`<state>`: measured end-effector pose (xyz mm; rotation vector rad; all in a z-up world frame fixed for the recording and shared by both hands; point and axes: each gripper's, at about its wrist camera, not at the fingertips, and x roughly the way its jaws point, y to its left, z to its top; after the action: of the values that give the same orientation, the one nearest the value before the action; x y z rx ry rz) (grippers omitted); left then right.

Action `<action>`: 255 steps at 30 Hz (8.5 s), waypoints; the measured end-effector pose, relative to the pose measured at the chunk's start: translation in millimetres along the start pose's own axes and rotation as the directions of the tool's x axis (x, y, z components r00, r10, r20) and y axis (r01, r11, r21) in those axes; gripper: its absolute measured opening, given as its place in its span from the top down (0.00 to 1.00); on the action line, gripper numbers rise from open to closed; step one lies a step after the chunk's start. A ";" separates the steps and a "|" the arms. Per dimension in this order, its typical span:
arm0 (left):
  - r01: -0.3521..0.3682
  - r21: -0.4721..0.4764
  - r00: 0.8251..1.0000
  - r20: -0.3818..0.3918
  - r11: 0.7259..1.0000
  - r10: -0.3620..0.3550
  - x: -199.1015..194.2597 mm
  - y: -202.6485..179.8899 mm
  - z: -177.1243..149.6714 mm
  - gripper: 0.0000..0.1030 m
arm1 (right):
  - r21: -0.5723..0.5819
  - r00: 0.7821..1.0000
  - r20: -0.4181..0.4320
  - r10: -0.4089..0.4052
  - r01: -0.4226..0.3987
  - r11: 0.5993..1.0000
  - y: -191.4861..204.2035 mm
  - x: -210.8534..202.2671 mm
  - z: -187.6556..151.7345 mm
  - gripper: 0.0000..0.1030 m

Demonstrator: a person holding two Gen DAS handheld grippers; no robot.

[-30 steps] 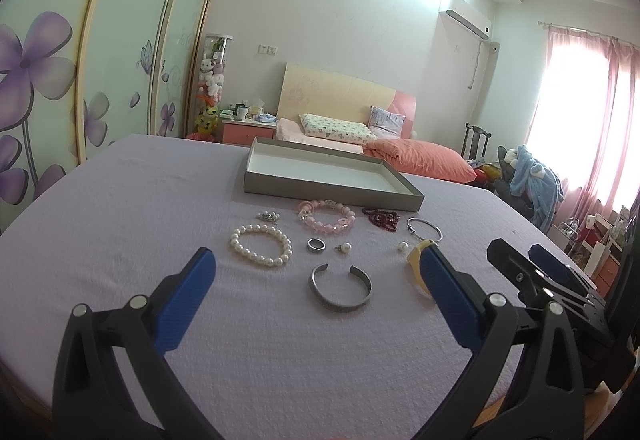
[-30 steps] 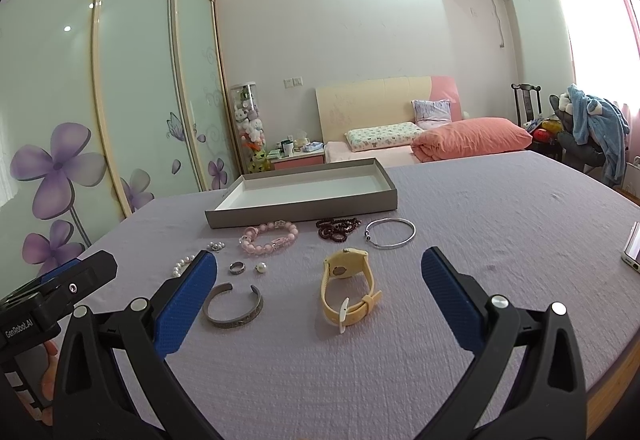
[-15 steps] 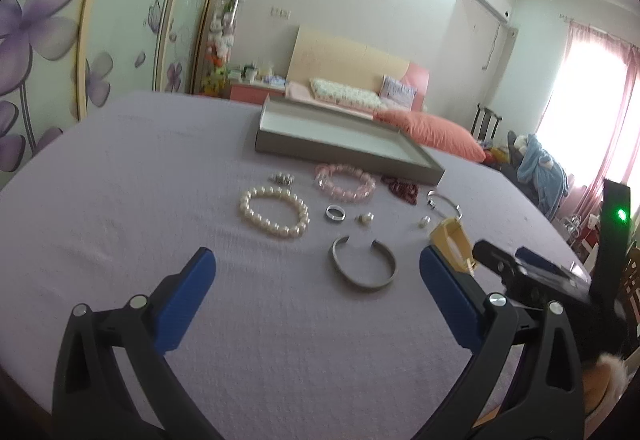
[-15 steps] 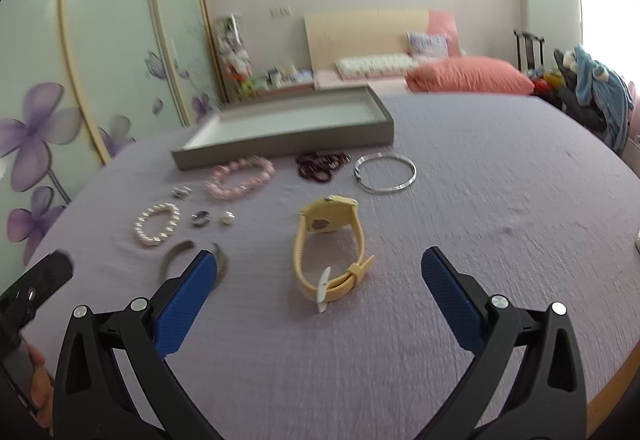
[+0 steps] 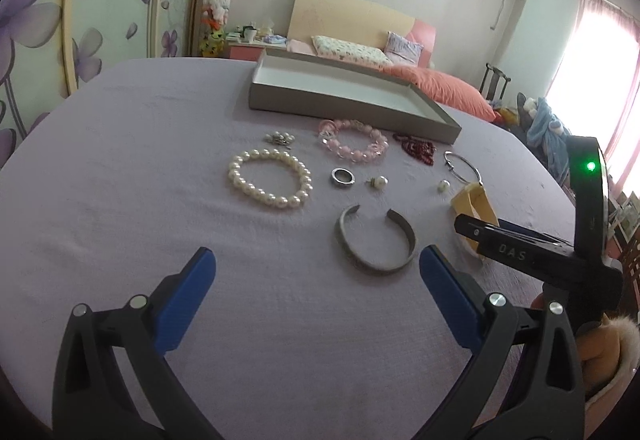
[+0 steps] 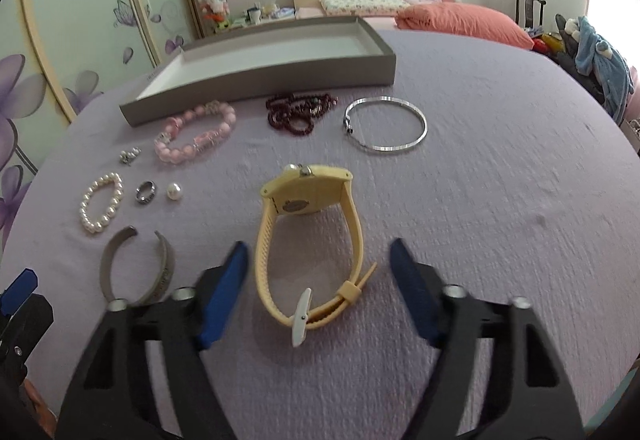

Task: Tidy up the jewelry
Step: 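Grasp the yellow watch with the right tool while the left tool grasps the silver cuff, then carry the watch and cuff into the grey tray and open both tools, then grasp the silver hinged bangle with the right tool while the left grasps the pearl bracelet, then lower the bangle and pearl bracelet into the tray and open both tools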

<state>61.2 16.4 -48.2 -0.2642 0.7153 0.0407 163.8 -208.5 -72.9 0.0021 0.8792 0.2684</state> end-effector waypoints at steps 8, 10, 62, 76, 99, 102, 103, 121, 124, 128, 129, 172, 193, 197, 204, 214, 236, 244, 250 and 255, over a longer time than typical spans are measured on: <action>-0.023 0.089 0.998 -0.053 0.996 0.028 22.2 -33.0 5.4 0.04 | 0.068 0.996 0.061 0.057 -0.062 0.996 -27.3 -15.6 -0.8 0.67; -0.034 0.099 0.997 -0.067 0.994 0.041 31.0 -41.3 6.9 0.04 | 0.085 0.995 0.078 0.058 -0.065 0.994 -36.0 -20.8 -1.7 0.67; -0.078 0.079 0.997 0.012 0.994 0.077 131.9 -9.9 221.8 0.37 | -0.046 0.981 0.085 0.175 -0.171 0.984 -1.8 61.5 210.8 0.66; -0.085 0.054 0.990 -0.110 0.995 0.091 245.0 -2.9 267.2 0.37 | -0.028 0.991 -0.130 0.014 -0.018 0.999 2.5 185.4 250.9 0.39; -0.139 -0.009 0.990 -0.009 0.990 0.139 216.1 11.8 272.9 0.19 | -0.079 0.991 0.056 0.120 -0.115 0.990 -34.9 98.5 217.2 0.28; -0.135 0.010 0.990 0.034 0.991 0.134 174.4 19.4 261.6 0.16 | -0.088 0.990 0.079 0.118 -0.111 0.990 -39.4 80.8 205.4 0.28; -0.136 0.020 0.989 0.051 0.990 0.135 158.5 22.1 254.9 0.15 | -0.093 0.990 0.085 0.115 -0.107 0.990 -40.4 74.7 200.2 0.27; -0.118 0.138 0.993 0.024 0.983 0.115 37.1 48.5 103.1 0.05 | -0.068 1.000 -0.028 -0.002 0.000 0.998 -65.1 51.7 100.1 0.15; -0.123 0.169 0.992 0.009 0.978 0.123 38.0 46.3 92.2 0.05 | -0.069 0.998 -0.054 -0.013 0.009 0.998 -65.0 58.3 89.8 0.15; -0.096 0.183 0.995 -0.010 0.978 0.099 36.5 43.0 80.3 0.05 | -0.089 0.996 -0.087 -0.026 0.018 0.996 -58.2 68.0 85.5 0.11; -0.092 0.187 0.995 -0.013 0.978 0.096 36.6 41.8 77.8 0.05 | -0.096 0.995 -0.092 -0.029 0.020 0.995 -57.4 69.5 85.1 0.11; -0.141 0.203 0.982 -0.098 0.969 0.163 66.5 43.6 72.1 0.33 | -0.026 0.998 -0.046 0.045 -0.046 0.999 -69.2 72.3 104.3 0.31; -0.133 0.234 0.971 -0.162 0.963 0.173 95.1 30.3 68.9 0.90 | -0.013 0.996 -0.048 0.078 -0.079 0.997 -70.5 69.6 102.8 0.31; -0.128 0.238 0.973 -0.158 0.963 0.168 92.2 29.2 67.8 0.90 | -0.014 0.996 -0.043 0.082 -0.083 0.996 -69.7 66.3 103.6 0.31; -0.076 0.209 0.991 -0.089 0.975 0.096 67.2 25.7 82.7 0.90 | -0.019 0.996 -0.024 0.087 -0.087 0.996 -67.2 58.8 107.5 0.31; -0.009 0.195 1.000 -0.003 0.981 0.010 35.6 11.3 107.4 0.90 | -0.027 0.995 0.003 0.100 -0.100 0.995 -64.2 49.3 113.8 0.31; 0.017 0.148 0.995 0.093 0.989 -0.031 41.1 -4.2 180.2 0.90 | -0.036 0.987 0.053 0.154 -0.152 0.988 -55.9 44.4 140.4 0.31; -0.015 0.142 0.996 0.091 0.990 0.002 97.1 -14.3 229.0 0.90 | -0.043 0.980 0.076 0.183 -0.180 0.983 -49.0 60.9 170.4 0.31; -0.047 0.135 0.997 0.075 0.990 0.037 144.8 -16.3 252.0 0.90 | -0.045 0.976 0.086 0.200 -0.197 0.979 -46.4 79.6 188.8 0.31; -0.066 0.122 0.997 0.043 0.990 0.061 181.0 -13.5 263.1 0.90 | -0.045 0.975 0.087 0.204 -0.201 0.979 -45.8 91.8 196.6 0.31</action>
<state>368.7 60.3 26.9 -0.1222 0.6839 0.0620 379.6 -210.0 -22.0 0.0711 0.7833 0.4711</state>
